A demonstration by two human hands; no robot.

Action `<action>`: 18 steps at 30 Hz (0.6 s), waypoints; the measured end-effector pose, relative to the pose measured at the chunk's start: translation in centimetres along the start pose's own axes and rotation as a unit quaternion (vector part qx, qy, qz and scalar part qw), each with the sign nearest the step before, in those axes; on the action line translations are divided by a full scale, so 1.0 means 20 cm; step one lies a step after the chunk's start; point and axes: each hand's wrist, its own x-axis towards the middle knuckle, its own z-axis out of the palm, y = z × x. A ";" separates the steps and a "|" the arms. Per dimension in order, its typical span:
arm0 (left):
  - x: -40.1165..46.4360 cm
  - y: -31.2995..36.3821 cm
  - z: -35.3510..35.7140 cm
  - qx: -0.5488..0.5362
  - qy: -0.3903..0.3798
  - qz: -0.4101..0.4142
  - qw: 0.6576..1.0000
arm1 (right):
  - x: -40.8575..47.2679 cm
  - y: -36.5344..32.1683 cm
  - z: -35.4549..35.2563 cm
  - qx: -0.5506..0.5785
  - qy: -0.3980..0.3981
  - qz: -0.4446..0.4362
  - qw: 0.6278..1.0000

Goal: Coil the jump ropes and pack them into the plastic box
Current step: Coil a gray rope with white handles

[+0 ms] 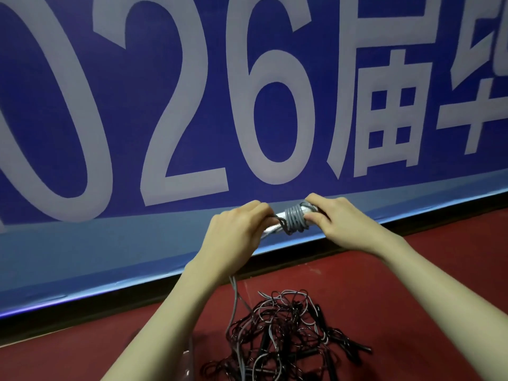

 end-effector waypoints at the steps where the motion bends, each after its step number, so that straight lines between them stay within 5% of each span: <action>1: 0.00 -0.01 -0.01 -0.008 -0.002 -0.002 1.000 | 0.00 -0.02 -0.01 -0.012 -0.021 -0.008 1.000; 11: -0.03 -0.09 0.02 -0.108 -0.030 -0.074 0.991 | -0.04 -0.12 -0.10 -0.009 -0.148 -0.057 0.987; 18: -0.03 -0.09 0.03 -0.285 -0.130 -0.162 0.936 | -0.05 -0.13 -0.13 0.051 -0.180 -0.073 0.980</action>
